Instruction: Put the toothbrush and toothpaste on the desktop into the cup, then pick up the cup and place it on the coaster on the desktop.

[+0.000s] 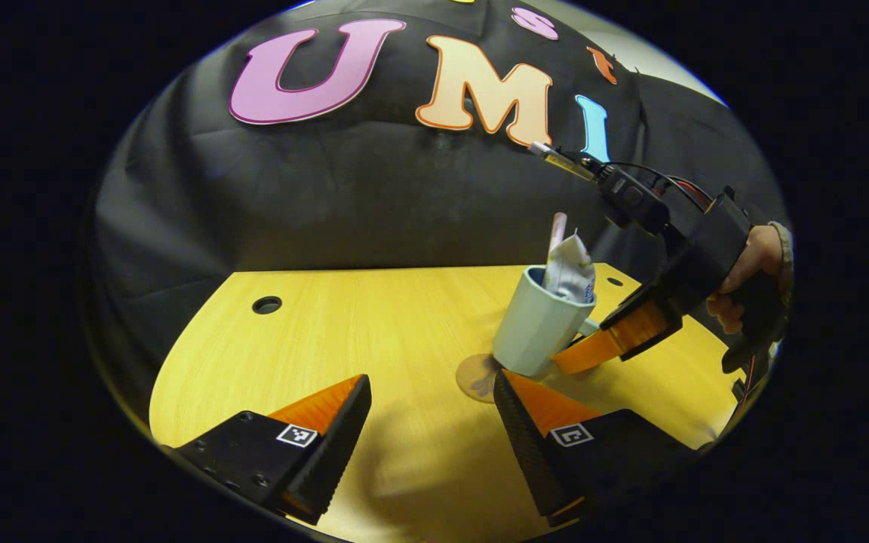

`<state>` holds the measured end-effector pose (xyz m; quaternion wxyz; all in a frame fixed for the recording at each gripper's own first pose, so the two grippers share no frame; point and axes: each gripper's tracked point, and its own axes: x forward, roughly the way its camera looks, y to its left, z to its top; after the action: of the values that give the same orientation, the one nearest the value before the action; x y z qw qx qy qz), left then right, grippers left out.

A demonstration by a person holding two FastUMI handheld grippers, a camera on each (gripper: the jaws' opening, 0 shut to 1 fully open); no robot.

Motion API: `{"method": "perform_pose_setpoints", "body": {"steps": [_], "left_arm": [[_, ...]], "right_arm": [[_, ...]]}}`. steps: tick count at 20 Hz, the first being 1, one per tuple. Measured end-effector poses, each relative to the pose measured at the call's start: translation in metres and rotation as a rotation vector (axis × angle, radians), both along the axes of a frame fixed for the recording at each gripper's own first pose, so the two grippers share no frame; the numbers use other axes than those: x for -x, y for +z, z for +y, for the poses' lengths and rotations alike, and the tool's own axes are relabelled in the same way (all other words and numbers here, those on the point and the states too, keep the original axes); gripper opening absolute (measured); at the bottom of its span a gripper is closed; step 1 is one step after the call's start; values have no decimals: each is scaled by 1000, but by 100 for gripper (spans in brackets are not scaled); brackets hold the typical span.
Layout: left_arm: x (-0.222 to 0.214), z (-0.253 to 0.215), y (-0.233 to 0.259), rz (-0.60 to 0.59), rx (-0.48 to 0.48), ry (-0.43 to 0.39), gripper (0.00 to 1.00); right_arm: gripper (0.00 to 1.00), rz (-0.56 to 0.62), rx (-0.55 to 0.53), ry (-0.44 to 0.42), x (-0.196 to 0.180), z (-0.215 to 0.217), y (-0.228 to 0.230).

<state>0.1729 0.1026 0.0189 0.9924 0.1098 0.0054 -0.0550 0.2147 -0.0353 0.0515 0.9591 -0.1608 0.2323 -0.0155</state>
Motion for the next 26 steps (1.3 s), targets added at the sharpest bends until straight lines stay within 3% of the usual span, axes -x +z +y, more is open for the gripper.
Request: {"method": "perform_pose_setpoints", "body": {"steps": [12,17,18,22,26], "left_arm": [[-1,16,-12,32,22,43,95],[2,8,-8,24,24,28,95],[3,7,-7,22,25,27,95],[11,-2,-3,16,33,15,95],[25,-13,6,-10,17,20,95]], "right_arm": [[25,53,65,0,3,-5,1],[35,44,62,40,13,-5,8],[32,34,61,47,15,-3,10],[99,-22,59,60,34,-1,29],[100,-161,0,116,68,4,60]]}}
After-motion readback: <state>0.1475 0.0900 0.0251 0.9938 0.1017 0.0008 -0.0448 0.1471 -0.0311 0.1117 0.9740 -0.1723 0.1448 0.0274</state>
